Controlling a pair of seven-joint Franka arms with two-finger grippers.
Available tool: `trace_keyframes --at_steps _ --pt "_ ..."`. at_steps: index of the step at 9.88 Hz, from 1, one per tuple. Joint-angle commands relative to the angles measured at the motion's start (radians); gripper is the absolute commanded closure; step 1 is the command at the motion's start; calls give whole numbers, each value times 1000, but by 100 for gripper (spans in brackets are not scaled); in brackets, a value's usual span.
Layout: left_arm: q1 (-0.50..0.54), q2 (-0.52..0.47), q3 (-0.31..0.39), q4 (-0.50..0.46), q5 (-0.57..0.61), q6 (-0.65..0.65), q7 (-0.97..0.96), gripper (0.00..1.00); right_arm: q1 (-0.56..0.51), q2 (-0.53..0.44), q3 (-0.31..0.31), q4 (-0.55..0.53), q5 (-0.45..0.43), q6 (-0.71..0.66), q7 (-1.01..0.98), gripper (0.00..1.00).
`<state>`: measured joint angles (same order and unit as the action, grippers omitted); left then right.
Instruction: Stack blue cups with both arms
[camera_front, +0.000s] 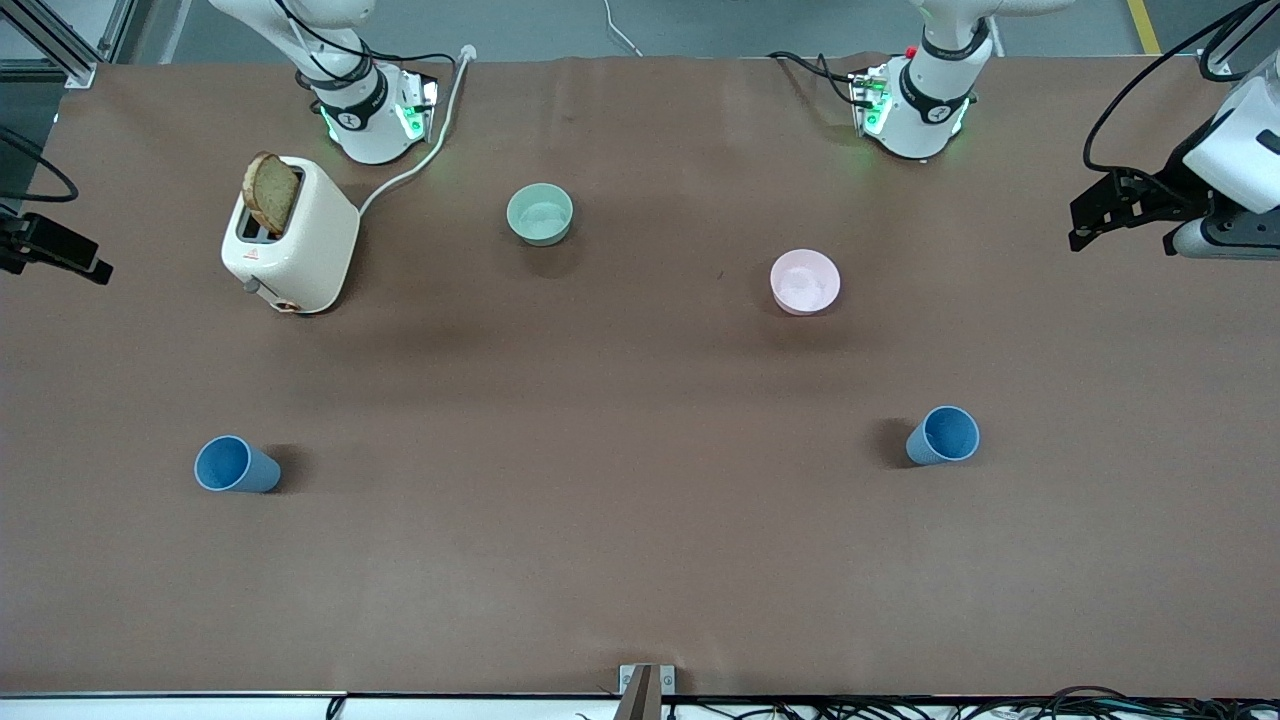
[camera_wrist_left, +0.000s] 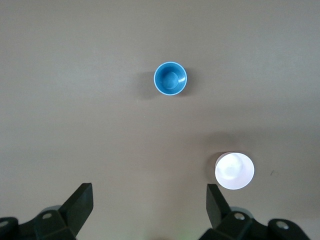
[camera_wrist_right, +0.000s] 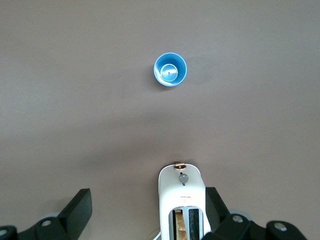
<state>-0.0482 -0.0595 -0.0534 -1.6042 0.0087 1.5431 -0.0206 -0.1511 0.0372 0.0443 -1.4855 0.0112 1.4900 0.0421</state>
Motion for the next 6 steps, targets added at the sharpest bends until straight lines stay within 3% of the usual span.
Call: trace_keyframes --at_steps 1,4,6 --pt "5 32 -3 9 -9 -26 -5 0 -15 -19 9 -22 -8 7 -13 0" --pt "11 134 3 95 -9 -26 13 0 -18 -10 9 -16 -10 7 -11 0" --pt "11 212 6 81 0 44 -10 0 -18 9 9 -9 -20 16 -36 0"
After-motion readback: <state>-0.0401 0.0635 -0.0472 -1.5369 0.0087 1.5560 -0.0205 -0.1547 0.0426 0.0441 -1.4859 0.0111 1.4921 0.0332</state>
